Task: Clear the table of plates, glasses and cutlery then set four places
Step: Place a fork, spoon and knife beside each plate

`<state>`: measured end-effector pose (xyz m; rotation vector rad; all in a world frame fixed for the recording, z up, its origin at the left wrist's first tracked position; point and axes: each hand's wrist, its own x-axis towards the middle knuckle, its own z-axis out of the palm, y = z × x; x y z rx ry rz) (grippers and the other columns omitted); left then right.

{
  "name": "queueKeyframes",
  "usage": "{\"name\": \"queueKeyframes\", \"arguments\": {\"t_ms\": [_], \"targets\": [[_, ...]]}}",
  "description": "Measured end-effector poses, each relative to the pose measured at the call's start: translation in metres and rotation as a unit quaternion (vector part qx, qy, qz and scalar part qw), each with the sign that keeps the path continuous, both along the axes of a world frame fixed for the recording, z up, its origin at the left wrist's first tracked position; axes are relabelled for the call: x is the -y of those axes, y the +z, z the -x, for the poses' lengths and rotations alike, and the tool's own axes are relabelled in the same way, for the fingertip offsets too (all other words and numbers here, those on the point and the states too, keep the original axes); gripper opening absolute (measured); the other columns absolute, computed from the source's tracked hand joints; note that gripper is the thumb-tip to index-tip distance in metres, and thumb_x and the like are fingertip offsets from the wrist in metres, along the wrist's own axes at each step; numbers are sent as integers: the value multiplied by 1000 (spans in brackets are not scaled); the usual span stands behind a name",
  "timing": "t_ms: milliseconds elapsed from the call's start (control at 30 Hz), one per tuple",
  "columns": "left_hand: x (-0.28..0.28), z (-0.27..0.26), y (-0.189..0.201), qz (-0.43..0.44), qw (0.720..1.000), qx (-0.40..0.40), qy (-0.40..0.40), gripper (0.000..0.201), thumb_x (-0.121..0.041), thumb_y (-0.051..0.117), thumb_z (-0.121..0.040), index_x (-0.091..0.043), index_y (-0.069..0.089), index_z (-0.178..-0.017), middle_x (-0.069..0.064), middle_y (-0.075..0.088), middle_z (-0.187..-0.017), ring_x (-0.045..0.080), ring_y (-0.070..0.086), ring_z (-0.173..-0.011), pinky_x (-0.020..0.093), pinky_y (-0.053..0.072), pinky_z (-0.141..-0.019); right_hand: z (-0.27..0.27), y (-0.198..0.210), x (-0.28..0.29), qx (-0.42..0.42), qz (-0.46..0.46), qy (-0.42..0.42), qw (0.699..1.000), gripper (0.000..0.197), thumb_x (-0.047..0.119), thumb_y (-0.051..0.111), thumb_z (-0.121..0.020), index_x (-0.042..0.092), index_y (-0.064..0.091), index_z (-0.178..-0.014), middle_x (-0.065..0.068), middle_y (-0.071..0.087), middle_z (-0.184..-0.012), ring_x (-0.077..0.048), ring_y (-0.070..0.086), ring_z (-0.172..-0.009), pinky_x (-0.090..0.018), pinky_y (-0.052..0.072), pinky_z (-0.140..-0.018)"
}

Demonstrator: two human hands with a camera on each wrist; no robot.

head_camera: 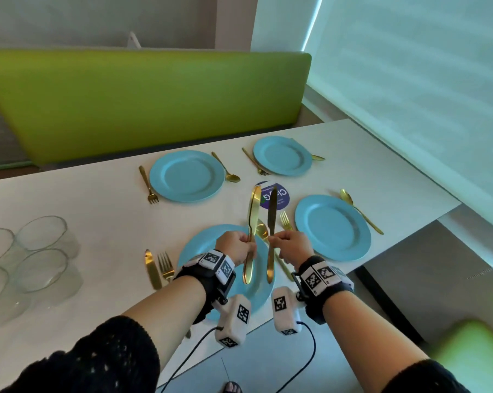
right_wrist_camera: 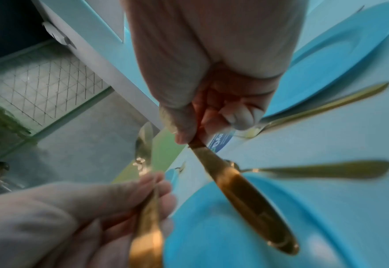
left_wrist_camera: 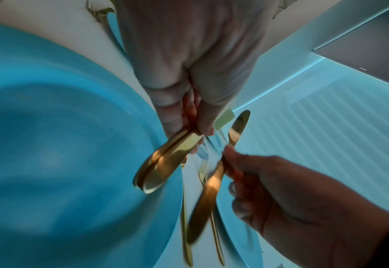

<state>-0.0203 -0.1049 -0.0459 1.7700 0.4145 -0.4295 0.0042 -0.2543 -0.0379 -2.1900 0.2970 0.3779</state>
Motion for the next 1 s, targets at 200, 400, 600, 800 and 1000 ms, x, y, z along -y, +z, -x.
{"name": "queueKeyframes", "arguments": {"t_ms": [200,400,600,800,1000], "targets": [[15,-30,3,-65,997,3,33,17,-19,63,-81,-20,60,-64,13,74,-90,29,68,-94,40,55,-88,-37,-21,54,-46,110,-3,993,20,25,66,-84,18,62,-66,-5,65,-84,-22,57,-81,-29,45,-76],[20,-52,-2,-96,994,10,55,9,-18,61,-84,-14,66,-78,8,75,-89,19,63,-81,34,52,-91,-53,-40,60,-72,150,37,985,16,25,67,-84,15,63,-72,-3,61,-86,-20,55,-84,-26,45,-78],[26,-63,-11,-124,990,0,62,20,-22,64,-83,-6,70,-93,10,74,-93,26,67,-96,36,52,-91,-59,-49,57,-72,155,28,985,17,22,66,-82,11,71,-94,-8,68,-97,-26,64,-96,-32,52,-85],[31,-68,-18,-138,988,-3,62,19,-23,63,-85,-8,70,-94,10,73,-97,27,66,-98,37,51,-93,-60,-52,53,-46,178,16,983,15,25,64,-84,14,71,-94,-8,69,-97,-26,65,-90,-32,54,-81],[34,-70,-18,-148,987,5,69,20,-24,60,-88,-8,71,-93,8,74,-96,21,63,-89,30,49,-90,-62,-53,55,-40,200,20,979,17,30,65,-83,18,71,-94,-6,69,-95,-26,66,-89,-31,53,-79]]}}
